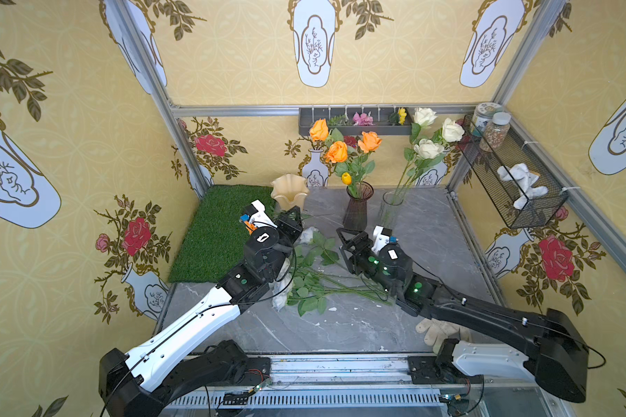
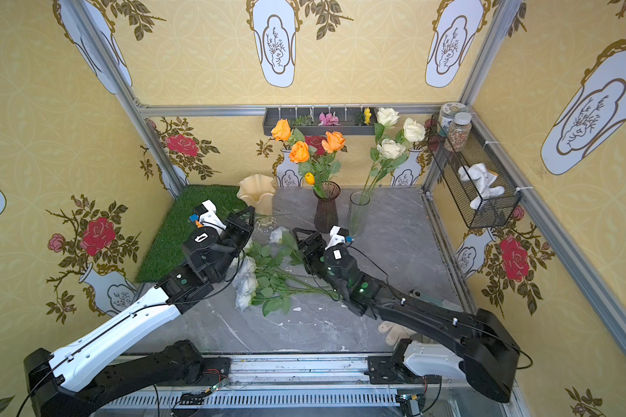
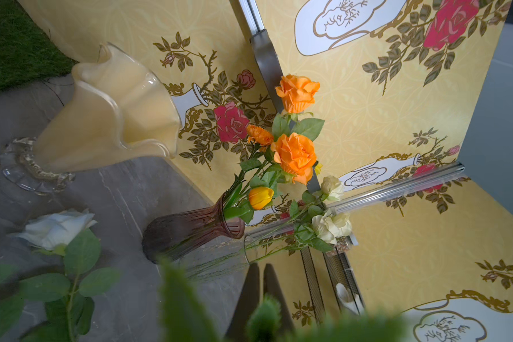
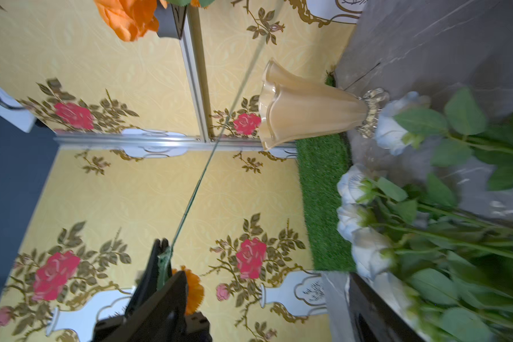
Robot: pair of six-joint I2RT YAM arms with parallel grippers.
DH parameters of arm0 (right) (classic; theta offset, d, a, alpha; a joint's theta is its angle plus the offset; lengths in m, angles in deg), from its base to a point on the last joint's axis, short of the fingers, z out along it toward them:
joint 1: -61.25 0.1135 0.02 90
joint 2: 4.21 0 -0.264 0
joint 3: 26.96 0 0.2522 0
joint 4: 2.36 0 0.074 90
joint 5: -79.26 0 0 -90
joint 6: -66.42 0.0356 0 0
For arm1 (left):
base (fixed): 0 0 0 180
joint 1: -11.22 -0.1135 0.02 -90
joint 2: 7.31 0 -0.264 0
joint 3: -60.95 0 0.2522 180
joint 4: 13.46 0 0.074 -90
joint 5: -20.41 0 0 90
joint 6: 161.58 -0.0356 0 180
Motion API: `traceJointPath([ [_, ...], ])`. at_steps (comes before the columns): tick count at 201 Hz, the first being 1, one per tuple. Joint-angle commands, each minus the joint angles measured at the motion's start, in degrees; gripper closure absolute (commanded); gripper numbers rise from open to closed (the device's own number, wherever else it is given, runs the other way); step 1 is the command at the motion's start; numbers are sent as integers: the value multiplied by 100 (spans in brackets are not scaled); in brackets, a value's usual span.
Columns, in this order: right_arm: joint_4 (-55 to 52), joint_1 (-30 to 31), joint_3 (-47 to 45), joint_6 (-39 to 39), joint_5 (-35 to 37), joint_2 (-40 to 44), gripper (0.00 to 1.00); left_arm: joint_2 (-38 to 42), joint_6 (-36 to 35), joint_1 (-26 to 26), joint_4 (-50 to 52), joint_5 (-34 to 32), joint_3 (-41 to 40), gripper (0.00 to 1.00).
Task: Arrange the flowers in different vases according to their colors
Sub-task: Pick up the flower at the center of the board, then insert the flower into the vase.
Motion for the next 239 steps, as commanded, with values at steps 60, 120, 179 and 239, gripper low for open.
traceJointPath([
  [60, -5647, -91, 342, -2160, 2008, 2860, 3, -1523, -2648, -12, 1007, 382, 2289, 100],
  [120, -6030, -88, 573, -2761, 2497, 3072, 3, -3554, -4376, 529, 1124, 18, 4369, 100],
  [179, -5950, -87, 513, -2993, 2666, 3347, 3, -5048, -5373, 601, 1675, -487, 6231, 100],
  [239, -5590, -90, 503, -3235, 2732, 3177, 3, -4823, -5636, 654, 1970, -760, 6380, 100],
])
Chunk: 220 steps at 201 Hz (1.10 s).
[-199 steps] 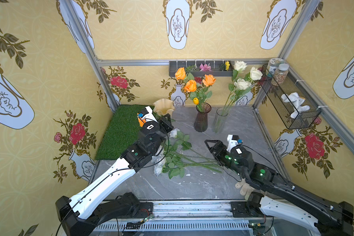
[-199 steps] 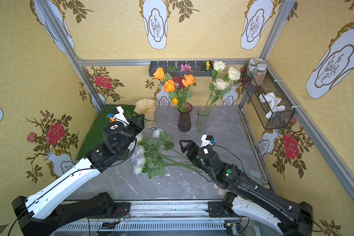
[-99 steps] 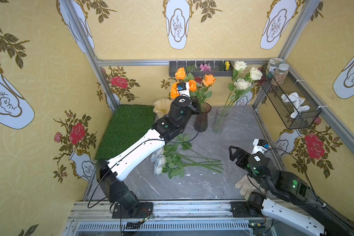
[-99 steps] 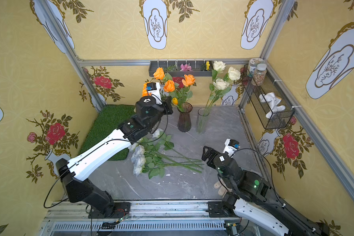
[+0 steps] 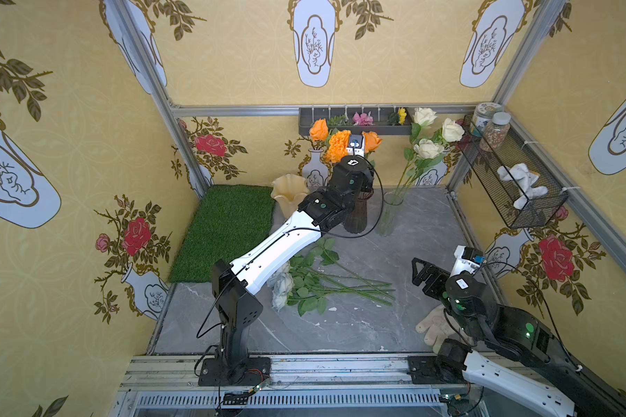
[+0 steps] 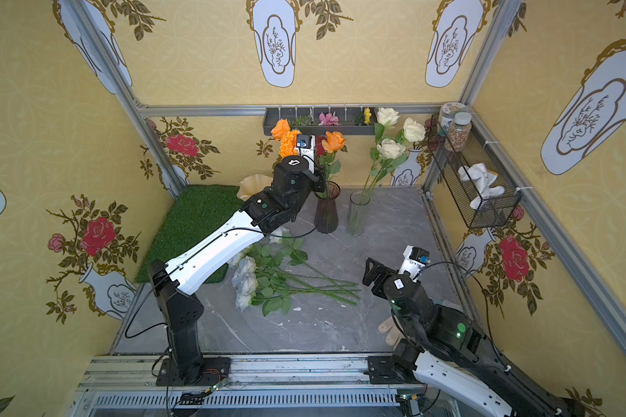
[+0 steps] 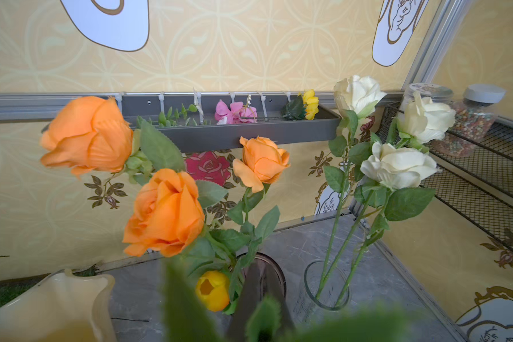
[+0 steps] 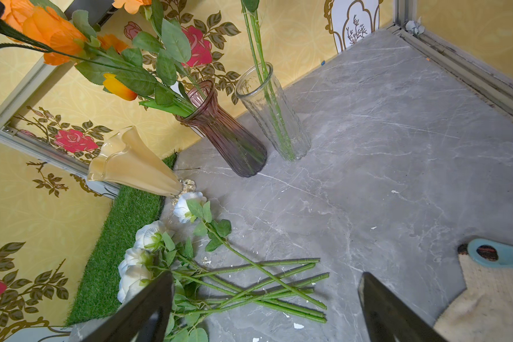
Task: Arrange the flowers in different vases according to their colors
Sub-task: Insert the flower into the vase.
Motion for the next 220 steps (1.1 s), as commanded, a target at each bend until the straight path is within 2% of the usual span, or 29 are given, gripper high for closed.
traceJointPath([
  [1, 399, -2, -10, -151, 124, -78, 3, 148, -217, 24, 145, -190, 46, 100],
  [78, 693, -40, -60, -181, 8, -292, 3, 134, -282, 49, 513, -88, 209, 100],
  [153, 597, -88, 3, -242, 12, -266, 3, -862, 294, -213, 887, 685, 1200, 100],
  [193, 587, -92, 51, -309, 10, -282, 3, -1793, 396, -274, 1488, 897, 2194, 100],
  [220, 547, -101, 79, -338, 14, -268, 3, -1959, 522, -327, 1490, 1014, 2238, 100],
])
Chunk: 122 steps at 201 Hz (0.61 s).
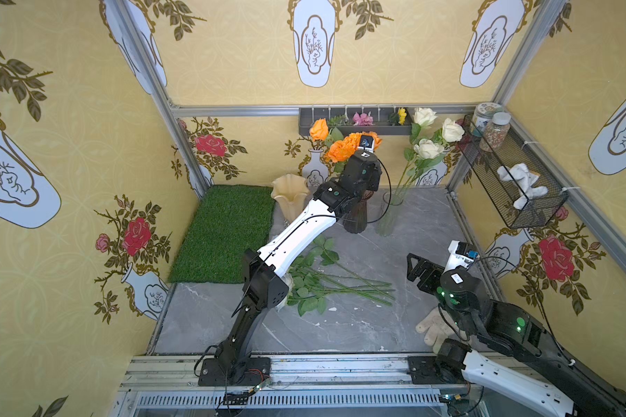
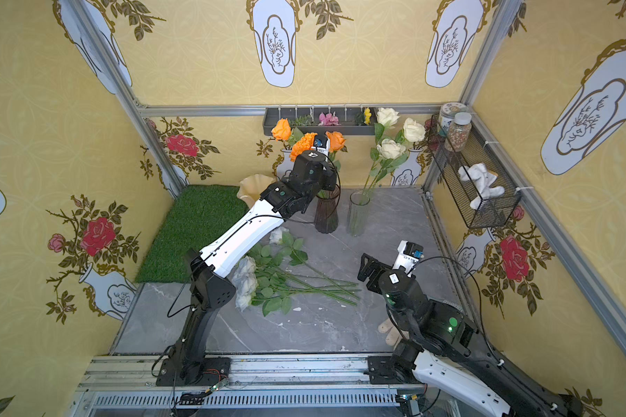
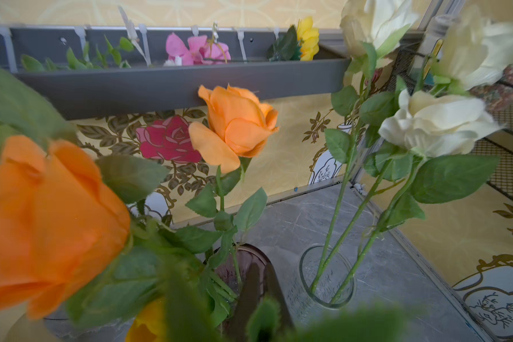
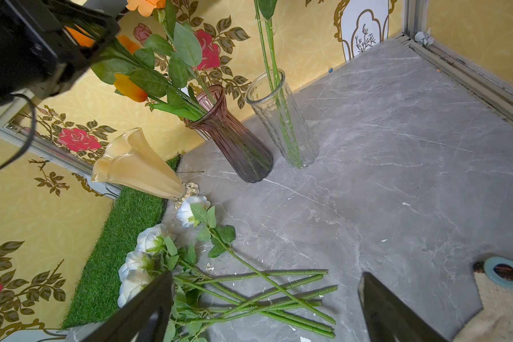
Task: Arrange the flowers in different vases according to their colors
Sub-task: Insert the flower into the vase.
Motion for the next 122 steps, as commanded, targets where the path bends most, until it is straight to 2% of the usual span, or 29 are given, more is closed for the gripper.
traceJointPath([
  [1, 96, -10, 65, -98, 57, 3, 3, -123, 162, -49, 103, 223, 16, 100],
  [14, 92, -9, 74, -100, 58, 8, 3, -151, 198, -85, 97, 257, -67, 93],
  [25, 77, -12, 84, -108, 45, 12, 3, -164, 208, -102, 155, 314, -97, 76],
  [35, 69, -8, 109, -104, 38, 3, 3, -150, 202, -111, 205, 359, -116, 53],
  [53, 52, -11, 148, -108, 8, -11, 3, -13, 242, -107, 218, 527, -168, 2],
  [89, -10, -8, 291, -96, -70, -126, 3, 453, 589, -89, 182, 801, -352, 0],
  [122, -173, -16, 561, -118, -169, -318, 3, 1114, 1036, -89, -71, 948, -1024, 0],
])
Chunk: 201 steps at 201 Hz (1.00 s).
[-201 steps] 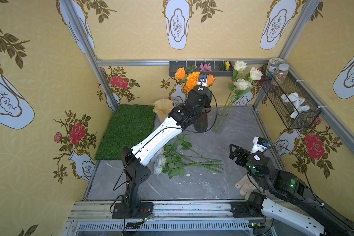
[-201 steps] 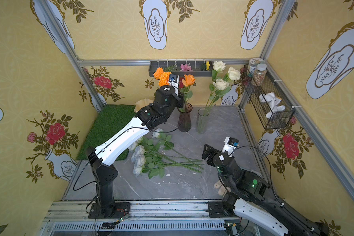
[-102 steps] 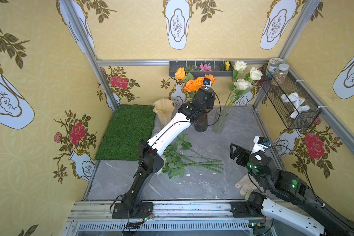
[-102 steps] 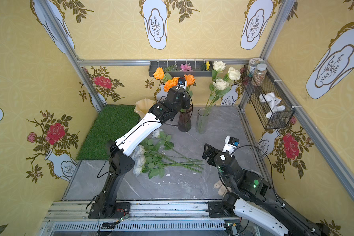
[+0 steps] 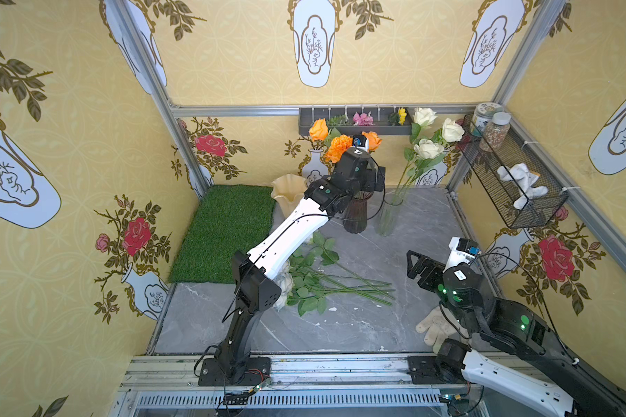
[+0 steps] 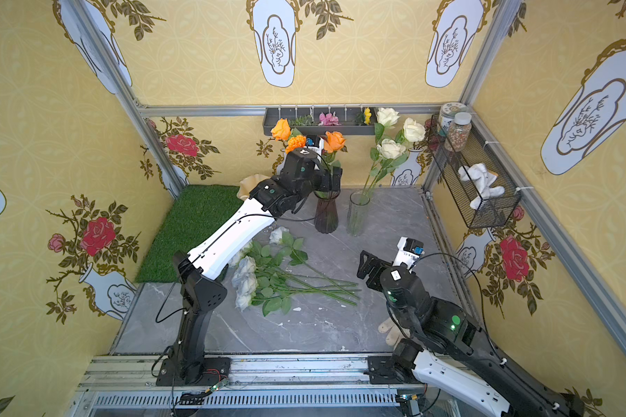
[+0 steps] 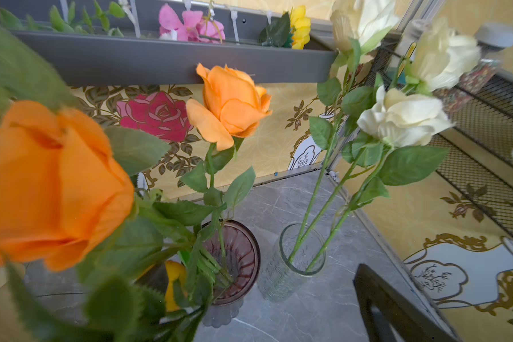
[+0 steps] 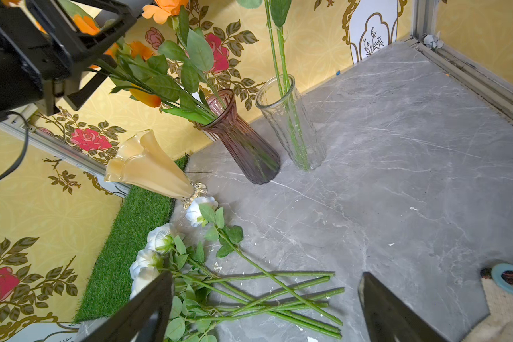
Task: Arrange the flowers in different vases according to their colors
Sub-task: Insert the flower into the vase.
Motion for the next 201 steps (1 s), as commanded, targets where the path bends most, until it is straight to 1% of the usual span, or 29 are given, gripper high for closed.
traceJointPath([
  [1, -134, -3, 179, -54, -56, -112, 3, 354, 429, -2, -340, 214, -444, 0],
  [17, -213, -2, 337, -62, -141, -207, 3, 692, 572, -6, -521, 175, -826, 0],
  [42, -315, -1, 557, -44, -266, -302, 3, 1045, 718, -14, -501, -26, -1097, 0],
  [60, -436, -1, 723, -41, -316, -386, 3, 1250, 848, -14, -471, -19, -1255, 0],
  [73, -518, -1, 820, -45, -342, -459, 3, 1258, 979, -28, -363, 110, -1227, 0],
  [85, -567, 0, 882, -26, -375, -497, 3, 1092, 1140, -67, -141, 297, -989, 0],
  [101, -555, -2, 853, 16, -429, -499, 3, 566, 1155, -73, 194, 442, -390, 0],
  [110, -506, -6, 836, 16, -459, -503, 3, 203, 1111, -85, 447, 498, 125, 0],
  [117, -467, -6, 823, -18, -495, -541, 3, -190, 1080, -126, 727, 526, 713, 0],
  [124, -466, -14, 848, -74, -516, -623, 3, -634, 1105, -185, 1073, 560, 1472, 0],
  [137, -550, -31, 958, -138, -548, -820, 3, -1439, 1483, -440, 1658, 741, 2723, 0],
  [145, -584, -64, 1028, -188, -599, -943, 3, -1703, 1922, -670, 1852, 1044, 3001, 0],
  [153, -563, -120, 1083, -292, -673, -1038, 3, -1696, 2410, -905, 1831, 1434, 2787, 0],
  [162, -437, -191, 1062, -463, -793, -1099, 3, -1444, 2778, -1065, 1550, 1834, 2065, 0],
  [174, -92, -364, 987, -836, -1021, -1152, 3, -883, 2867, -1055, 879, 2063, 927, 0],
  [181, 176, -522, 911, -1097, -1240, -1183, 3, -583, 2855, -1003, 499, 2174, 425, 0],
  [188, 473, -705, 849, -1378, -1569, -1225, 3, -361, 2850, -953, 283, 2285, 154, 0],
  [201, 931, -1096, 765, -1708, -2091, -1372, 3, -178, 2826, -873, 253, 2505, 63, 0],
])
